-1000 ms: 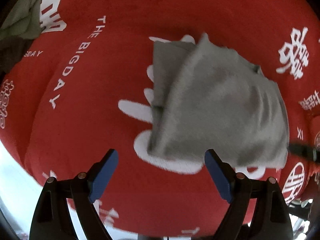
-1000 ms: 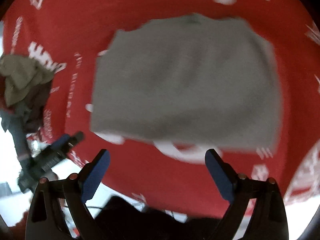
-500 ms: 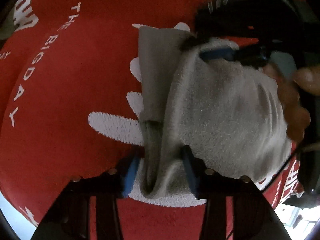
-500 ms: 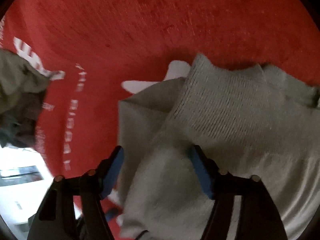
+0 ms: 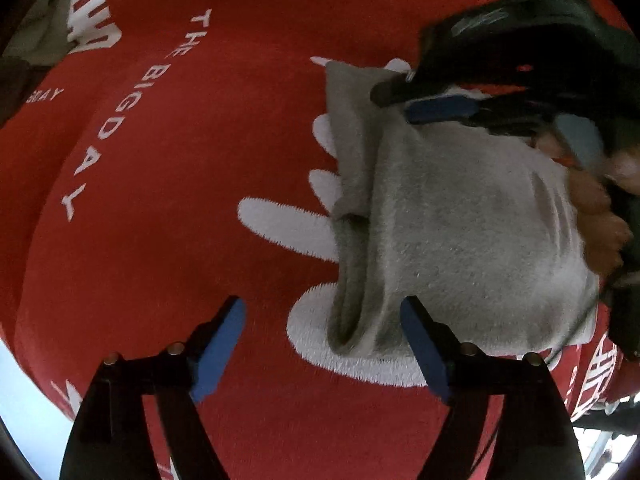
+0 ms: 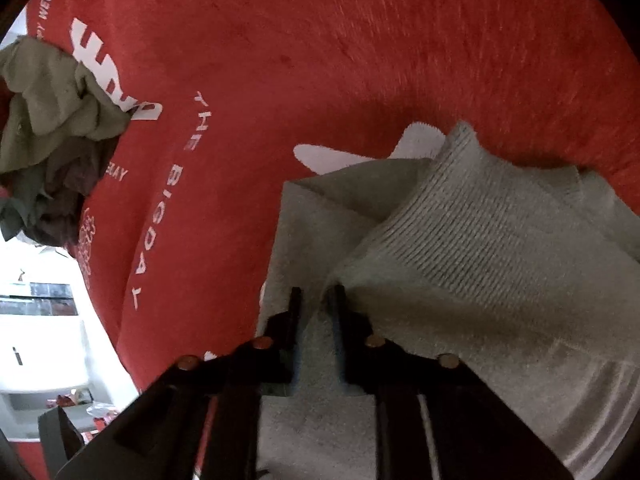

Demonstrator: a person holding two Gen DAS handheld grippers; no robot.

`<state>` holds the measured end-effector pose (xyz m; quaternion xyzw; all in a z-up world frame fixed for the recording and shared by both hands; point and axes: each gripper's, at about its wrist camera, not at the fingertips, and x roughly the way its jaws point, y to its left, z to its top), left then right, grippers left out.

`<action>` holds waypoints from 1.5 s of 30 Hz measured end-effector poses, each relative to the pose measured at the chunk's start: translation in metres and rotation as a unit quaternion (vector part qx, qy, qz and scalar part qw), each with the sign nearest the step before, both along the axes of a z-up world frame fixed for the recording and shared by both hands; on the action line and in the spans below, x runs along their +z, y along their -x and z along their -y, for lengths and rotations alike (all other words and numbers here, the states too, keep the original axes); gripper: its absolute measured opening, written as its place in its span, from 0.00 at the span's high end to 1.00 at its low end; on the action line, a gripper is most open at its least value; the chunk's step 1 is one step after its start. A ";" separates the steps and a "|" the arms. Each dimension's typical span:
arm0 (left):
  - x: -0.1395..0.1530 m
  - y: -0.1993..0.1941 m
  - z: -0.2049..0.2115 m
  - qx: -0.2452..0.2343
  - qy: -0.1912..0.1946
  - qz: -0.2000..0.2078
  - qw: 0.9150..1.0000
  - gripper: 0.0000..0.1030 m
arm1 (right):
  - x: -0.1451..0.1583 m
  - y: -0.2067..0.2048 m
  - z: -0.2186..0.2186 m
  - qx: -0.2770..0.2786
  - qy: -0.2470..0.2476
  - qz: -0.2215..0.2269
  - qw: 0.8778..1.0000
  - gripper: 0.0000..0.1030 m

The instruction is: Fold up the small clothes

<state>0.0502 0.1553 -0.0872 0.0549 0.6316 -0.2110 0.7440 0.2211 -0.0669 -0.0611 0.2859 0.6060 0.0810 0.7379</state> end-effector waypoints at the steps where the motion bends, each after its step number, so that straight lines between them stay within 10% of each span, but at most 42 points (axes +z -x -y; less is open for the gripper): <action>1: 0.001 0.001 -0.002 0.004 0.000 -0.004 1.000 0.22 | 0.006 0.007 0.003 -0.005 -0.009 0.002 1.000 0.48; 18: 0.005 0.025 0.014 0.027 -0.021 -0.045 0.998 0.22 | 0.000 0.212 0.061 -0.120 -0.047 -0.066 0.989 0.43; 21: 0.005 0.025 0.017 0.027 -0.015 -0.045 0.999 0.00 | -0.006 0.226 0.062 -0.135 -0.064 -0.070 0.986 0.43; 35: -0.001 0.028 0.029 0.030 -0.047 -0.045 0.997 0.00 | -0.027 0.242 0.063 -0.202 -0.151 -0.061 0.966 0.31; 40: -0.005 0.024 0.017 0.057 0.016 -0.078 0.995 0.00 | -0.040 0.248 0.060 -0.228 -0.188 -0.060 0.953 0.31; 45: -0.011 0.017 -0.017 0.136 0.136 -0.138 0.972 0.00 | -0.051 0.250 0.061 -0.277 -0.239 -0.031 0.930 0.31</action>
